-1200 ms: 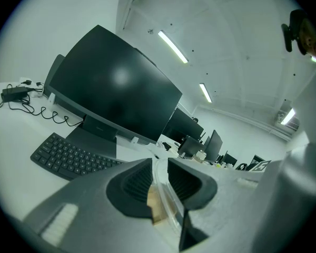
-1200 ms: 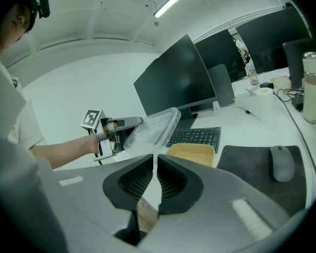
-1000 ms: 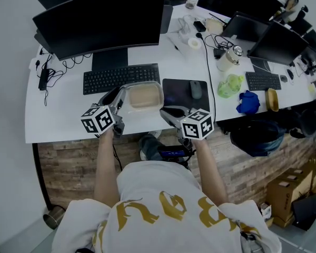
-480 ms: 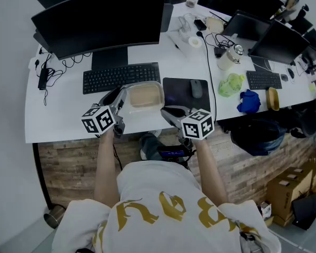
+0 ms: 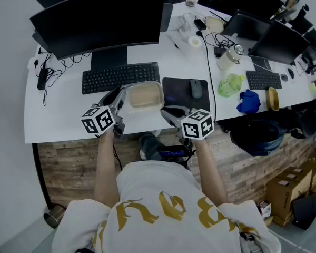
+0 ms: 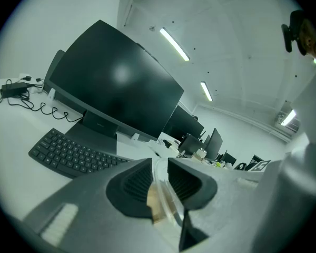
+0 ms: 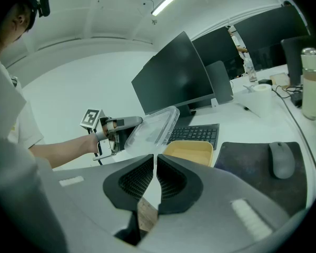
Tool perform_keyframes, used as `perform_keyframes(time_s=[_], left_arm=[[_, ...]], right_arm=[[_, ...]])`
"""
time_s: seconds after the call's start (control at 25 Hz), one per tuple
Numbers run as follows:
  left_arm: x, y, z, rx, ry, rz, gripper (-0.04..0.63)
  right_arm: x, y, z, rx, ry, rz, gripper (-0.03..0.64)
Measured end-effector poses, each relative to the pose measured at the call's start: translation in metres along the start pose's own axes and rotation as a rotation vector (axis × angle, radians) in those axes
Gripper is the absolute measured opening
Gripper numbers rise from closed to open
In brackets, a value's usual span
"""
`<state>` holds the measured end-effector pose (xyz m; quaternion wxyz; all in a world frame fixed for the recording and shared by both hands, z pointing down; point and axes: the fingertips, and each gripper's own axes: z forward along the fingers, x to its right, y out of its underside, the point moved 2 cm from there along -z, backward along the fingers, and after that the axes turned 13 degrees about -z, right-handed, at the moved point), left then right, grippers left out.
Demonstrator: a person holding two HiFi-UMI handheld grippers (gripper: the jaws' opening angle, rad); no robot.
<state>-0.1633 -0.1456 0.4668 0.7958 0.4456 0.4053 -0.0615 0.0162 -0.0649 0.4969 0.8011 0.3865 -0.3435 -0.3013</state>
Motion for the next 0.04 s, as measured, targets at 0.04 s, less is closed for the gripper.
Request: perform_keyframes(time_s=[0.04], left_arm=[[-0.0001, 0.0002, 0.0003, 0.0, 0.0, -0.001, 0.089]], right_arm=[[0.0003, 0.0001, 0.0, -0.001, -0.001, 0.0, 0.044]])
